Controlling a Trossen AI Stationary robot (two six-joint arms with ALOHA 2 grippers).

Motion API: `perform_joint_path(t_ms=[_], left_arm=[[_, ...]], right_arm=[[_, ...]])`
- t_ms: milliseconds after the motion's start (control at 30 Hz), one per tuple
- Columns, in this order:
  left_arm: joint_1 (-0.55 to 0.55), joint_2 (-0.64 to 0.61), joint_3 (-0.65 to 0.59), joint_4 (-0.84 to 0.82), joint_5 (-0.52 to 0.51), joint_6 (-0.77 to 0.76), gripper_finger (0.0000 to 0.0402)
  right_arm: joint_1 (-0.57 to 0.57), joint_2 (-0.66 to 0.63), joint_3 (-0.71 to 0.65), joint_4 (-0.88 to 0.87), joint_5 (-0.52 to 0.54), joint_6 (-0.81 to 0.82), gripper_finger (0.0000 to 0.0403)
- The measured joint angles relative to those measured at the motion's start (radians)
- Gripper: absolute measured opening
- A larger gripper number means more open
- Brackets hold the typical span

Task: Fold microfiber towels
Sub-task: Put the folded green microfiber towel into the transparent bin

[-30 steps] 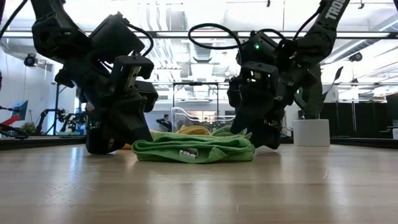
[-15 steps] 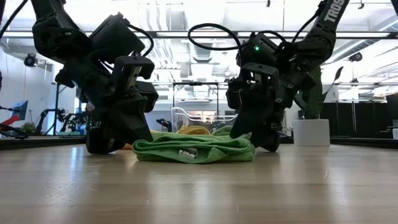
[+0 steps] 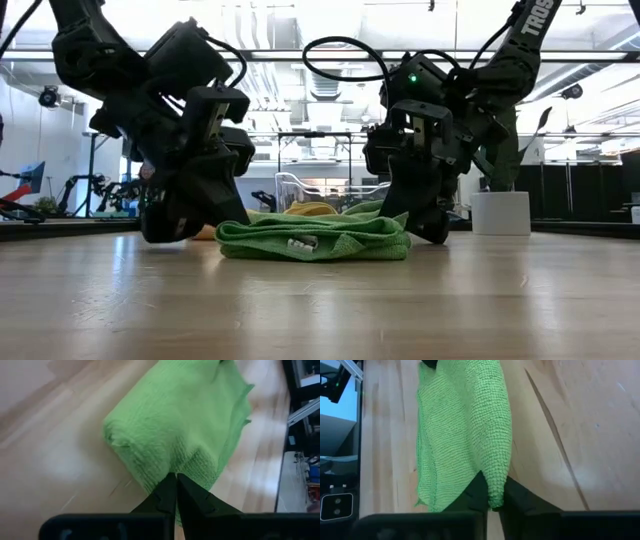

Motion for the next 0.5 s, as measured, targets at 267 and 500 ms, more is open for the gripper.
perform_joint_path(t_ms=[267, 500], left_arm=[[0.009, -0.132, 0.0, 0.0, -0.003, 0.02, 0.0], [0.023, -0.335, -0.001, -0.019, -0.091, 0.077, 0.0]], right_arm=[[0.001, -0.015, -0.002, -0.001, 0.028, 0.002, 0.0012], [0.004, -0.069, 0.04, 0.0, 0.055, 0.02, 0.001]])
